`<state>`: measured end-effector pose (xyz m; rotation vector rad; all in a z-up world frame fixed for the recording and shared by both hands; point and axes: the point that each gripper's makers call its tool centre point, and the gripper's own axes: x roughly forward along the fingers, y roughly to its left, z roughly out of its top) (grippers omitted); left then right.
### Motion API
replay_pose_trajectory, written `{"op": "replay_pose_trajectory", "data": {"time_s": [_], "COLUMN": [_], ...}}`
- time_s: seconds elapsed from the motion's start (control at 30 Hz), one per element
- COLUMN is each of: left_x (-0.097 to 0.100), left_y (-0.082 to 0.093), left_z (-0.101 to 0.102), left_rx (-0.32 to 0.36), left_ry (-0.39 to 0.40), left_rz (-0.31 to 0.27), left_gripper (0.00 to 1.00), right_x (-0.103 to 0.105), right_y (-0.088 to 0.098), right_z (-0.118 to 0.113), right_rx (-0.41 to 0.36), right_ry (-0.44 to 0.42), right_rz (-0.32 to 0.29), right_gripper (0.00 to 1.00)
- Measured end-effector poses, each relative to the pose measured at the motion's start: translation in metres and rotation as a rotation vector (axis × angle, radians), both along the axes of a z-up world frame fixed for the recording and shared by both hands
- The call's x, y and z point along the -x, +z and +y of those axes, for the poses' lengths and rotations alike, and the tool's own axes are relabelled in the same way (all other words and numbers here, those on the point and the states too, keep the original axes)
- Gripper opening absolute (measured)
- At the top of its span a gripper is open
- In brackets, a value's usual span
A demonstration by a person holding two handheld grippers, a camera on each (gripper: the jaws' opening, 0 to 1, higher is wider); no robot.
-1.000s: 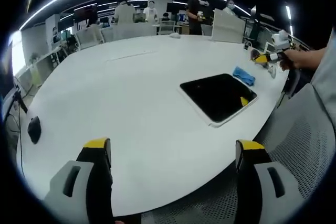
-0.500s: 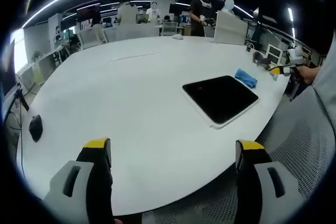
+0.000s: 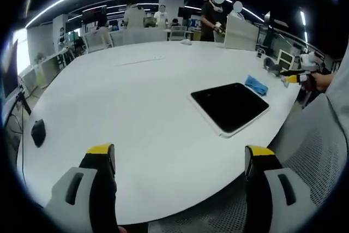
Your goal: Wipe the mirror surface with the cleaning cloth until all visible marks leave the cleaned area.
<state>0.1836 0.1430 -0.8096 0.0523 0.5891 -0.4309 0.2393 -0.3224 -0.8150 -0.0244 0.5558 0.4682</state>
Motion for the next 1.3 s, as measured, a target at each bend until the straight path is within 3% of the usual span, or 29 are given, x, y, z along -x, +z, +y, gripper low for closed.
{"op": "replay_pose_trajectory", "data": {"time_s": [0.27,0.33,0.4,0.57,0.63,0.83,0.93,1.3], "left_x": [0.002,0.001,0.000,0.001,0.000,-0.001,0.001,0.001], "left_y": [0.000,-0.001,0.001,0.003,0.002,-0.004,-0.007,-0.009], "left_z": [-0.003,0.004,0.002,0.001,0.003,0.007,0.006,0.006], "left_rx": [0.002,-0.056,-0.023,-0.017,-0.015,-0.010,-0.006,-0.005], "left_ry": [-0.012,-0.023,-0.011,-0.009,-0.002,0.005,0.007,0.019], "left_rz": [0.010,-0.012,-0.015,-0.011,-0.009,0.010,0.031,0.045], "left_gripper": [0.99,0.99,0.99,0.99,0.99,0.99,0.99,0.99], "right_x": [0.006,0.007,0.007,0.003,0.004,0.006,0.005,0.004], "right_y": [-0.011,-0.013,-0.016,-0.020,-0.023,-0.023,-0.021,-0.019], "right_z": [0.002,0.003,0.003,-0.001,-0.003,-0.003,-0.004,-0.013], "right_rx": [-0.002,-0.007,-0.007,0.002,-0.003,-0.010,-0.071,-0.039], "right_ry": [-0.017,-0.010,-0.009,0.005,-0.010,-0.018,-0.050,-0.023], "right_rz": [0.044,0.053,0.059,0.032,0.064,0.074,0.096,0.058], "right_gripper": [0.99,0.99,0.99,0.99,0.99,0.99,0.99,0.99]}}
